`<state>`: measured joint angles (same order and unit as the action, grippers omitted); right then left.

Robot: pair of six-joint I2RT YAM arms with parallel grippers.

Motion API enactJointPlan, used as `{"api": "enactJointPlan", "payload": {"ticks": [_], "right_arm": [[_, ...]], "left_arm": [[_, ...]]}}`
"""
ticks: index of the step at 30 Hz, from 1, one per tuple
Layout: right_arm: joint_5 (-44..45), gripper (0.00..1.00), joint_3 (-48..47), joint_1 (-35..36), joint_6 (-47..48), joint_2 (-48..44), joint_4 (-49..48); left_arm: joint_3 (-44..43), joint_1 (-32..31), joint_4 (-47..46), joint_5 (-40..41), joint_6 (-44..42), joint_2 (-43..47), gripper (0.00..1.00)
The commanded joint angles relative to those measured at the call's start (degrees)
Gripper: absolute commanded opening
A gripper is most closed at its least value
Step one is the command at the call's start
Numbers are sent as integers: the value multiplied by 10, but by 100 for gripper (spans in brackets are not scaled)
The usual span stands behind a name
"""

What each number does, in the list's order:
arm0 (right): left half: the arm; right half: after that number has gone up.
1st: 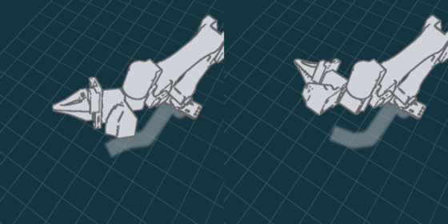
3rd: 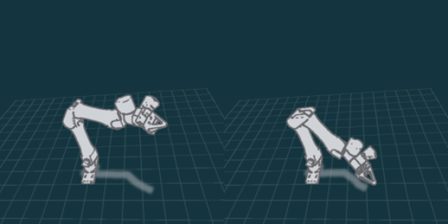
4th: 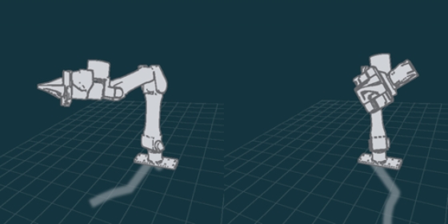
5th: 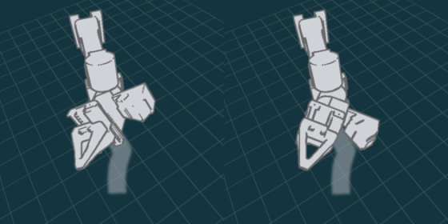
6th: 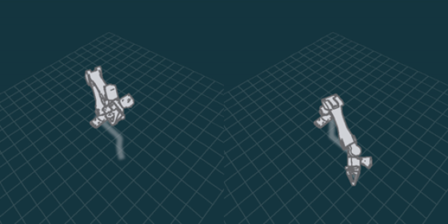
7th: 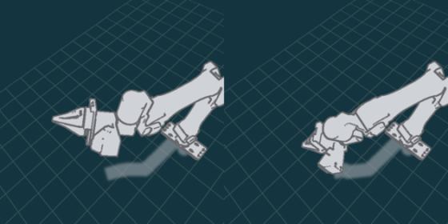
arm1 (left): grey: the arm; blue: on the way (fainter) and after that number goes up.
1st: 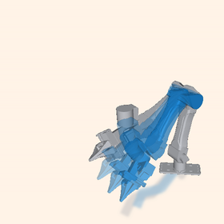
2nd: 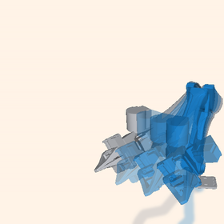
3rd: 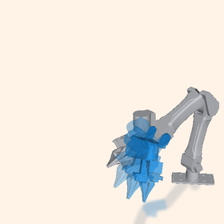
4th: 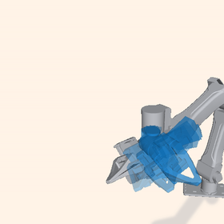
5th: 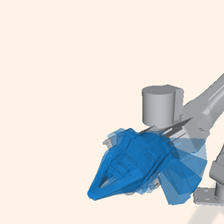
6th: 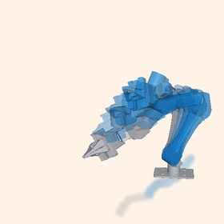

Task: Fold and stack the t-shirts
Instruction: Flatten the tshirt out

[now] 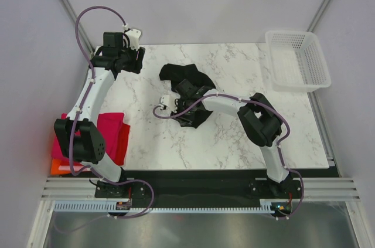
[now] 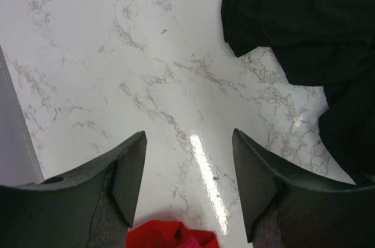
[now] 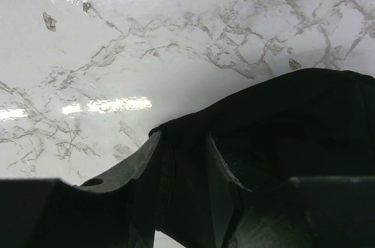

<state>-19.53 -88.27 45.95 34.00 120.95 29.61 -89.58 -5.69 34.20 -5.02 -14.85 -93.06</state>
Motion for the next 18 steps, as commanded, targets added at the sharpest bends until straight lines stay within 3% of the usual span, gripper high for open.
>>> {"api": "enactJointPlan", "payload": {"ticks": [1, 2, 3, 6, 12, 18], "right_arm": [[-7, 42, -8, 0, 19, 10, 10], [-4, 38, -10, 1, 21, 18, 12], [-2, 22, -15, 0, 25, 22, 19], [22, 0, -26, 1, 38, 19, 41], [143, 0, -70, 0, 122, -111, 58], [261, 0, -71, -4, 216, -240, 109]], "left_arm": [[-4, 3, -10, -7, 2, 4, 68], [-5, 3, -10, -8, 3, 3, 68], [-7, 3, -10, -9, 3, 2, 68], [-14, 3, -7, -10, 5, -1, 68], [-45, 3, -7, -17, -8, -27, 68], [-114, -14, 23, -124, -35, -108, 67]]}}
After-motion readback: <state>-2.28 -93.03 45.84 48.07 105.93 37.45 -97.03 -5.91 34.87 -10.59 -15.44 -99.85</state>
